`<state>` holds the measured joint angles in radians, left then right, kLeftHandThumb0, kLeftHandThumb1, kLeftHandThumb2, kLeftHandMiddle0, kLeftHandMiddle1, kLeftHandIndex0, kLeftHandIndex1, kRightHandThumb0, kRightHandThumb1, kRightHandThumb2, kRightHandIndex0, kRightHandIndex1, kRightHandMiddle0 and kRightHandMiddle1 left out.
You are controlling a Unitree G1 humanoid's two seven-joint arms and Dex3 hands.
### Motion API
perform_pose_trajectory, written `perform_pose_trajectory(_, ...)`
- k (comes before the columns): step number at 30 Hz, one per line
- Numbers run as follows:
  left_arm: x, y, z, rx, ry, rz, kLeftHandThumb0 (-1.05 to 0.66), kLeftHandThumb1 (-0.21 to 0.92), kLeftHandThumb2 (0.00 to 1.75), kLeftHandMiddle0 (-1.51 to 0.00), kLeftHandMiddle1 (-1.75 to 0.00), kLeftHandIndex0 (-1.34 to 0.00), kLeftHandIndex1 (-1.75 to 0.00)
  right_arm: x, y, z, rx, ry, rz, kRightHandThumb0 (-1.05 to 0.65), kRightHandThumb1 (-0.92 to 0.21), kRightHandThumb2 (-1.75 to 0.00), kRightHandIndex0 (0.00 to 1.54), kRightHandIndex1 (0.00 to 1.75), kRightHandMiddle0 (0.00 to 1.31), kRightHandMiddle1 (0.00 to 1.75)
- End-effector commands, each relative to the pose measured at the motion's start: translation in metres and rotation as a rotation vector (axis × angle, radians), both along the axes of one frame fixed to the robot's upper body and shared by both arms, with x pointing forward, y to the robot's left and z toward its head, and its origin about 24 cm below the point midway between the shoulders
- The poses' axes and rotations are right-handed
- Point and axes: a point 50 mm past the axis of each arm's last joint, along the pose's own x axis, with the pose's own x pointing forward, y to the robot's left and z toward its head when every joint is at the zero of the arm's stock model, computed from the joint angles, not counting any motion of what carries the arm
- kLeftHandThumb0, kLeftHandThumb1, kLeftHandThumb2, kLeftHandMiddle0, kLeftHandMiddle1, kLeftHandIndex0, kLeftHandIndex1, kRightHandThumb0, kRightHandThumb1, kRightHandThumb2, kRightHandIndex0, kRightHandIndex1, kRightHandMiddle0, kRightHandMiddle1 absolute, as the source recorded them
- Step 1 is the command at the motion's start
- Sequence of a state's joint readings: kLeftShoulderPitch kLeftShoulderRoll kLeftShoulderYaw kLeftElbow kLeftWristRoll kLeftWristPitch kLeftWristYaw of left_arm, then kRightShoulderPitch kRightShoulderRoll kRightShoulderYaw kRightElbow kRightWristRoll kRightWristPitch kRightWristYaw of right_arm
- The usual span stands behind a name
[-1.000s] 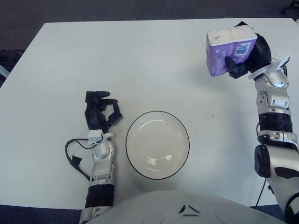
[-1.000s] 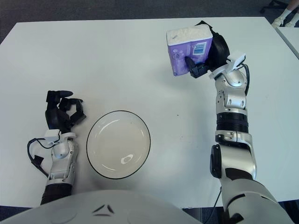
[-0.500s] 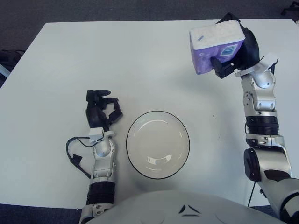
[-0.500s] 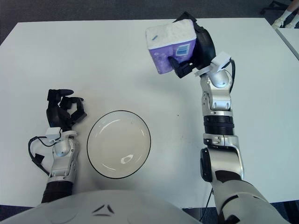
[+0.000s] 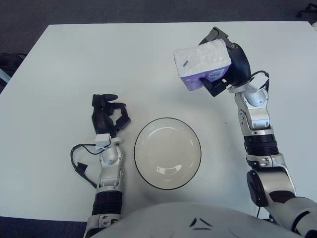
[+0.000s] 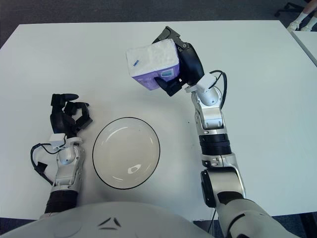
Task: Put the tissue paper into the plate.
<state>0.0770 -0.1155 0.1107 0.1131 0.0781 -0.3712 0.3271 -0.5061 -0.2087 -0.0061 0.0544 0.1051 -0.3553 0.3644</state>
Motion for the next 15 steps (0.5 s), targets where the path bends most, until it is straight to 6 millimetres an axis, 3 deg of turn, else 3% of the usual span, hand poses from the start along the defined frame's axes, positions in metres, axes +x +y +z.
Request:
perform_pose_trajectory(1,-0.0173,-0.0024,-0.0378,-0.015,0.183,0.002,-0.01,0.49,1.04,-0.61,-1.48,-0.29,-1.75,-0.0024,-0.0034,0.005,0.008,-0.03,-0.013,0.0,0.11,-1.75,0.97,1.6,0.72,1.75)
perform_pose_trajectory(15,-0.0179,-0.0068,-0.0345,0.011,0.23,0.039,-0.01,0.54,0.96,-0.59,-1.44,-0.28,-1.75,-0.0012,-0.0046,0.0053,0.008,-0.028,-0.014,0.0,0.11,-1.75,0.97,1.6,0.72,1.75)
